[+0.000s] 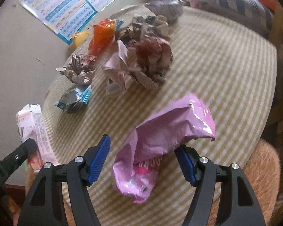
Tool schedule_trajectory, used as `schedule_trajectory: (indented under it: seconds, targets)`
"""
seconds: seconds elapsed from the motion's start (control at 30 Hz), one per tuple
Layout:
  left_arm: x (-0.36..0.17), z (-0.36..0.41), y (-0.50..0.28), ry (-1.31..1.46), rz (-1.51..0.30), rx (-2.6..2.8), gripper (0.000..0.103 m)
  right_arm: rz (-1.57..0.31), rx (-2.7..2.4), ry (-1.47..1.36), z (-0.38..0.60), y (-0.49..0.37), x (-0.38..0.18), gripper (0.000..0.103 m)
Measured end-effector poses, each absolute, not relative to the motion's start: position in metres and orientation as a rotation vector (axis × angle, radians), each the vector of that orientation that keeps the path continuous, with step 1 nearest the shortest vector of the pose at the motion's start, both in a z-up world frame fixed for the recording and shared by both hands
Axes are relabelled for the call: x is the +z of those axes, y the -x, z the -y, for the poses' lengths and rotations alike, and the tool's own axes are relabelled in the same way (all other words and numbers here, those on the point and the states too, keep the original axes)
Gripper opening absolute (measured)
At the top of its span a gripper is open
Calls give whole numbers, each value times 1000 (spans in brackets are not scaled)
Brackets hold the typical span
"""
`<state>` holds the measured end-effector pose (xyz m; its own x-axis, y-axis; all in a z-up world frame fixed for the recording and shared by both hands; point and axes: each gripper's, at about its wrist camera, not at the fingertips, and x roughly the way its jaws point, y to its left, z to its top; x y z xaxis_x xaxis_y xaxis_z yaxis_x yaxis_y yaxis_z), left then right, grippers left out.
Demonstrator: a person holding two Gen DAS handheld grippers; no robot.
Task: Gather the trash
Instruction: 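Lift the Pocky box with the left tool while the right tool grasps the pink bag, then carry Pocky box and pink bag to the green bucket and open both tools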
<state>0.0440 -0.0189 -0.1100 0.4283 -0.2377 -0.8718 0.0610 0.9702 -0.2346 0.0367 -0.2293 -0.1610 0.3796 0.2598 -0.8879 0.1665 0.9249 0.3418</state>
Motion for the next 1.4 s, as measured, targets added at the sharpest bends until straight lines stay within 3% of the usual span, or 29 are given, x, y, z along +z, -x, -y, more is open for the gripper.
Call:
schedule_trajectory:
  seconds: [0.1, 0.3, 0.73, 1.4]
  targets:
    - [-111, 18, -43, 176, -1115, -188, 31, -1190, 80, -372, 222, -39, -160, 39]
    - [-112, 16, -43, 171, -1115, -178, 31, -1176, 131, -414, 222, -32, -157, 23]
    - [-109, 19, -41, 153, -1103, -180, 32, -1064, 181, -475, 224, -22, -112, 21]
    - [-104, 13, -39, 168, -1081, -174, 32, -1022, 215, -481, 213, -15, -86, 21]
